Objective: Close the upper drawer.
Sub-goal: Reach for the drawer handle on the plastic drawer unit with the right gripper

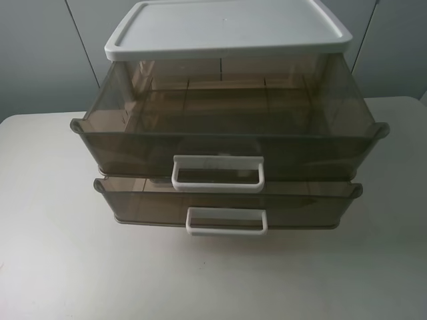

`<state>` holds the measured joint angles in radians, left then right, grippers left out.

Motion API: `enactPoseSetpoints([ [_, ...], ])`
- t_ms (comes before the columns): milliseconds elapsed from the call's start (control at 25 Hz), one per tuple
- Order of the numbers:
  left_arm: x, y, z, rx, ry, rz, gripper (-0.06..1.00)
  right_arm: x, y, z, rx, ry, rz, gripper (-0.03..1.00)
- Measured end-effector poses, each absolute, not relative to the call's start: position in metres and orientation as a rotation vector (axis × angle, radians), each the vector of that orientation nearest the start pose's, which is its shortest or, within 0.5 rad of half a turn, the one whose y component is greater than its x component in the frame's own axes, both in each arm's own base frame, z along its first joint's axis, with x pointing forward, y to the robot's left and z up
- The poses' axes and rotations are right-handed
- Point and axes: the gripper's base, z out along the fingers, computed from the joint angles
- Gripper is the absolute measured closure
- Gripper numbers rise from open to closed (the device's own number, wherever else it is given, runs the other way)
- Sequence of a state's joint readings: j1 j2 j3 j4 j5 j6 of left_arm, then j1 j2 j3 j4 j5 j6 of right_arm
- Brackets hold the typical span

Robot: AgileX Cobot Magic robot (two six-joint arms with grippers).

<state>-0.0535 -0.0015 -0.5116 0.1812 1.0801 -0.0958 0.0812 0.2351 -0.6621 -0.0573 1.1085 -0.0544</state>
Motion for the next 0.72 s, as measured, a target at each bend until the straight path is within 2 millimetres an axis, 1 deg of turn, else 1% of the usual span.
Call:
enactPoseSetpoints([
  [120,-0.007,0.015,0.28,-0.055,2.039,0.124,0.2,0.048,-0.004,0.332,-0.229,2.245,-0.122,0.27],
  [200,-0.007,0.015,0.28,-0.055,2.039,0.124,0.2,0.068,-0.001,0.342,-0.288,2.269,-0.138,0.27],
  [240,-0.007,0.015,0.28,-0.055,2.039,0.124,0.2,0.08,0.004,0.347,-0.335,2.273,-0.129,0.27],
  [360,-0.007,0.015,0.28,-0.055,2.039,0.124,0.2,0.103,0.02,0.361,-0.469,2.226,-0.093,0.27],
  [480,-0.007,0.015,0.28,-0.055,2.039,0.124,0.2,0.122,0.042,0.367,-0.643,2.185,-0.057,0.27],
  [600,-0.007,0.015,0.28,-0.055,2.039,0.124,0.2,0.135,0.073,0.37,-0.834,2.15,0.003,0.27],
  [720,-0.007,0.015,0.28,-0.055,2.039,0.124,0.2,0.139,0.104,0.377,-0.988,2.083,0.071,0.27],
])
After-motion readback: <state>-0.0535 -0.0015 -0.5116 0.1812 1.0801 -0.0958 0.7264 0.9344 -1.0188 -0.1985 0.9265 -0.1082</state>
